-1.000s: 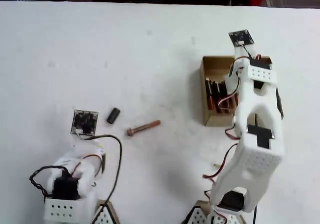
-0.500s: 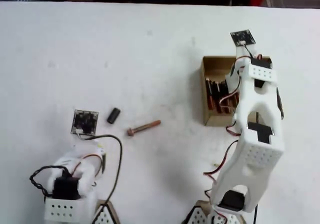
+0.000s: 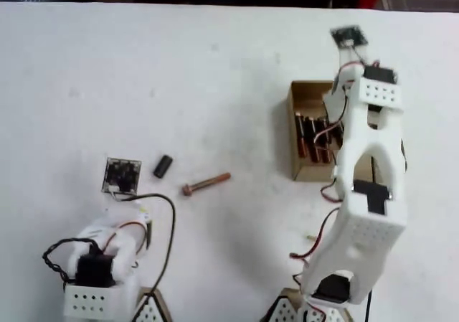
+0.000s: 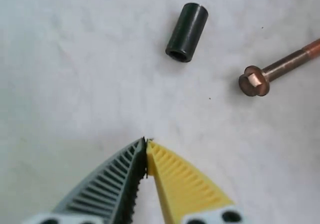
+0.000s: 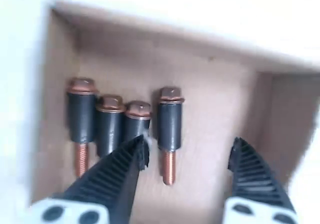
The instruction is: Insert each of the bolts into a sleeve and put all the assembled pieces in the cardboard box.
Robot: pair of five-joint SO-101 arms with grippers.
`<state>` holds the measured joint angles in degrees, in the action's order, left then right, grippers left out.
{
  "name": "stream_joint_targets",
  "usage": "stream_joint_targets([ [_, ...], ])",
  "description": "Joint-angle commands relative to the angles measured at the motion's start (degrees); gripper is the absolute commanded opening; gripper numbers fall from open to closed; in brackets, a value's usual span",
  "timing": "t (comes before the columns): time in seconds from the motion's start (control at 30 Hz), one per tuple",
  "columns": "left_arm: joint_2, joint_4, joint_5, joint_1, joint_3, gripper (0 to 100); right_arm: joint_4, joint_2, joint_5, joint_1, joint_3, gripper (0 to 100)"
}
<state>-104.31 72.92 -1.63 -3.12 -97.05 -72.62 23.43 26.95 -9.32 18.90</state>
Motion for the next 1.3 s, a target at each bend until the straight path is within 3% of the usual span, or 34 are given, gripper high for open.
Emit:
stream_joint_targets([
  [0.0,-0.4,0.62,-0.62,-0.57,0.09,2,-6.81,-9.36,0.18,2.95,7.38,23.4],
  [0.13,-0.4,0.62,-0.62,-0.92,0.09,2,-13.67,-15.87,0.18,8.13,10.9,23.4],
  [0.4,-0.4,0.62,-0.62,-10.51,0.09,2,-21.76,-26.42,0.18,22.55,10.9,23.4],
  [0.7,-0.4,0.62,-0.62,-14.99,0.09,2,-28.18,-32.66,-0.09,39.16,10.81,23.4],
  [1.27,-0.4,0.62,-0.62,-17.19,0.09,2,-28.26,-23.96,-47.21,56.22,9.67,23.4],
])
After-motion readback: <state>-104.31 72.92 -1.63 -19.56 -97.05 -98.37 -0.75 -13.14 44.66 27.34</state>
